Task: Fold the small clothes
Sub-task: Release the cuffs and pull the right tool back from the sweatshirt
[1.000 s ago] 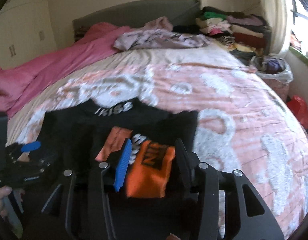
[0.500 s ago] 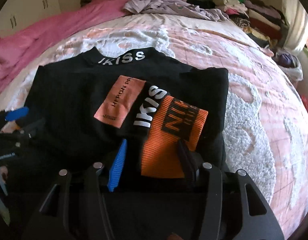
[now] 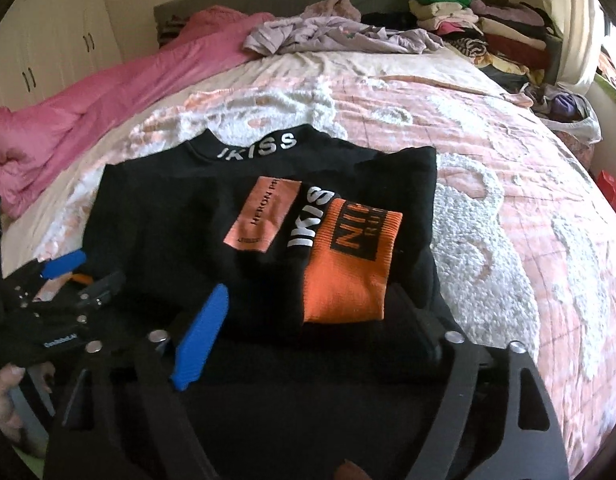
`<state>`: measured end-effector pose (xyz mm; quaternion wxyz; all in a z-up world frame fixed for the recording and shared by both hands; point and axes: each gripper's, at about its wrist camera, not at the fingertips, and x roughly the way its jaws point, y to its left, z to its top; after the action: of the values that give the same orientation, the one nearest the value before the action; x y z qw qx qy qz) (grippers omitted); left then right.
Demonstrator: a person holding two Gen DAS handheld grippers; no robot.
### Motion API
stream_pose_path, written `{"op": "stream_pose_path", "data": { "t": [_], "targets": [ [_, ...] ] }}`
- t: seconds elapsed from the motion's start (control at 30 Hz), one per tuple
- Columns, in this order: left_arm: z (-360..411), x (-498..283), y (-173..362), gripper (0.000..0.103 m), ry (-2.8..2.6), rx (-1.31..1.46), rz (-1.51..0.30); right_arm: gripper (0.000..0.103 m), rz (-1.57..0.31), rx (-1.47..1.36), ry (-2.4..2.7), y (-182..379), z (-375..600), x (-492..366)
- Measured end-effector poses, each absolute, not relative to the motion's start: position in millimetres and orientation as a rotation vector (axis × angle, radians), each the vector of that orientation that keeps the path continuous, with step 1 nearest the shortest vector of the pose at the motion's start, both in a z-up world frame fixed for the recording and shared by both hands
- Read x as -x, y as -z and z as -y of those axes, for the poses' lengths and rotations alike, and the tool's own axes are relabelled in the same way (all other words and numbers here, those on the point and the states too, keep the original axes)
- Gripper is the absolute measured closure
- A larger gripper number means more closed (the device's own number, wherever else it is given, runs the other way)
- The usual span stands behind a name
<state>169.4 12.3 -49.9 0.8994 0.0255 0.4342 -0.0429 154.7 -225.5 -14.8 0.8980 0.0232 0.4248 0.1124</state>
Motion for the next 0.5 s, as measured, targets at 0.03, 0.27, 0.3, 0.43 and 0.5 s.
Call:
{"op": "stream_pose_path", "data": {
  "t": [0.03, 0.27, 0.3, 0.43, 0.5],
  "targets": [
    [-13, -168, 48, 0.022, 0.086, -0.045, -0.898, 0.014, -0.873, -0.052, -0.231, 13, 227, -152],
    [-19, -155, 33, 0.022, 0.090, 0.018, -0.873, 0.007, -0.847, -0.091, -0.246, 2, 234, -135],
    [-20, -153, 31, 0.022, 0.088, 0.024, -0.867, 0.006, -0.843, -0.092, -0.246, 1, 235, -133],
    [-25, -145, 17, 0.019, 0.082, 0.037, -0.834, 0.006, -0.826, -0.113, -0.243, -7, 243, -124],
    [-27, -141, 11, 0.015, 0.080, 0.040, -0.821, 0.006, -0.818, -0.121, -0.244, -10, 245, -122]
  ]
}}
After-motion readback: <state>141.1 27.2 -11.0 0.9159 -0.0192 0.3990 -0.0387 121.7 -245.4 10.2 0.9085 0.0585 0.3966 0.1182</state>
